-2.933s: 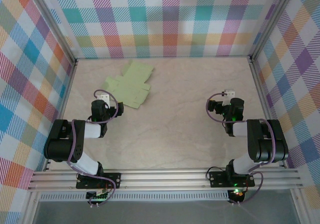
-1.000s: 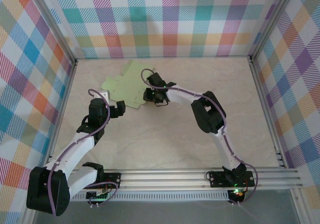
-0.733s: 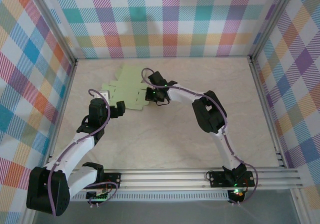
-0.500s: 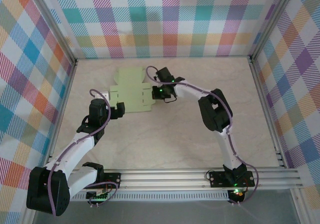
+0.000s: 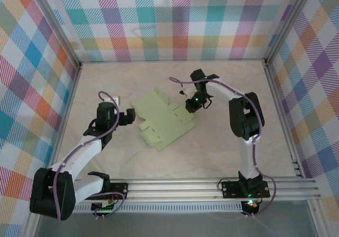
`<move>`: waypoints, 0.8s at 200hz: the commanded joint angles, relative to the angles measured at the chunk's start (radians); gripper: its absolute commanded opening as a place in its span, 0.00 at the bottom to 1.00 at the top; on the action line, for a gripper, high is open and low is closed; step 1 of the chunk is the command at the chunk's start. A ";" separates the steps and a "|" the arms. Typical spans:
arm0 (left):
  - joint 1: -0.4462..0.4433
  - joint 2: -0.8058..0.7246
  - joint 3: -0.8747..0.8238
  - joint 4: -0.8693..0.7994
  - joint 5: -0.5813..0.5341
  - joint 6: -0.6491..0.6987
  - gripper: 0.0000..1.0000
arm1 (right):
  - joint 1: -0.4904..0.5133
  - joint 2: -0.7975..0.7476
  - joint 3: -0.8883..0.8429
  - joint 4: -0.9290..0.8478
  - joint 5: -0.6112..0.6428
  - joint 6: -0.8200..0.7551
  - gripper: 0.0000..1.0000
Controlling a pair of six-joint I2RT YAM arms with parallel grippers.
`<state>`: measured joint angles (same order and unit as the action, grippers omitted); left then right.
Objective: Fold the paper box
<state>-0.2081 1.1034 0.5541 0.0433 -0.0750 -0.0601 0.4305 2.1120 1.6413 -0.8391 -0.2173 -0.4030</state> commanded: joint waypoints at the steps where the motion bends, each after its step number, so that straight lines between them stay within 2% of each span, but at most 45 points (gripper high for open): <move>1: -0.004 0.028 0.061 -0.001 0.087 -0.006 1.00 | -0.011 -0.029 -0.014 -0.083 0.032 -0.248 0.00; 29: -0.004 0.057 0.078 -0.004 0.156 -0.006 1.00 | -0.040 -0.007 0.044 -0.080 0.052 -0.295 0.00; 45: -0.007 0.073 0.082 0.006 0.185 -0.011 1.00 | -0.049 -0.002 0.082 -0.058 0.074 -0.261 0.08; 50: -0.009 0.078 0.085 0.009 0.193 -0.014 1.00 | -0.049 -0.006 0.086 -0.044 0.085 -0.242 0.15; 66: -0.023 0.105 0.103 0.018 0.227 -0.020 1.00 | -0.055 -0.048 0.056 0.055 0.116 -0.141 0.63; 70: -0.028 0.115 0.110 0.019 0.237 -0.022 1.00 | -0.058 -0.067 0.042 0.083 0.118 -0.113 0.70; 78: -0.040 0.140 0.131 0.021 0.258 -0.027 1.00 | -0.062 -0.106 0.000 0.146 0.119 -0.048 0.78; 92: -0.062 0.198 0.184 0.008 0.287 -0.068 1.00 | -0.062 -0.185 -0.095 0.247 0.106 0.087 0.85; 109: -0.088 0.278 0.242 0.023 0.318 -0.146 1.00 | -0.062 -0.292 -0.222 0.365 0.147 0.289 0.86; 129: -0.131 0.376 0.322 0.031 0.350 -0.154 1.00 | -0.062 -0.450 -0.408 0.473 0.229 0.678 0.85; 147: -0.152 0.486 0.412 -0.017 0.380 -0.128 1.00 | -0.057 -0.597 -0.616 0.580 0.199 0.987 0.83; 160: -0.154 0.569 0.468 -0.036 0.422 -0.123 1.00 | -0.044 -0.678 -0.743 0.625 0.185 1.156 0.82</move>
<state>-0.3485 1.5570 0.9260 0.0502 0.2550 -0.1726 0.3687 1.5501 1.0897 -0.3664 -0.0277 0.2436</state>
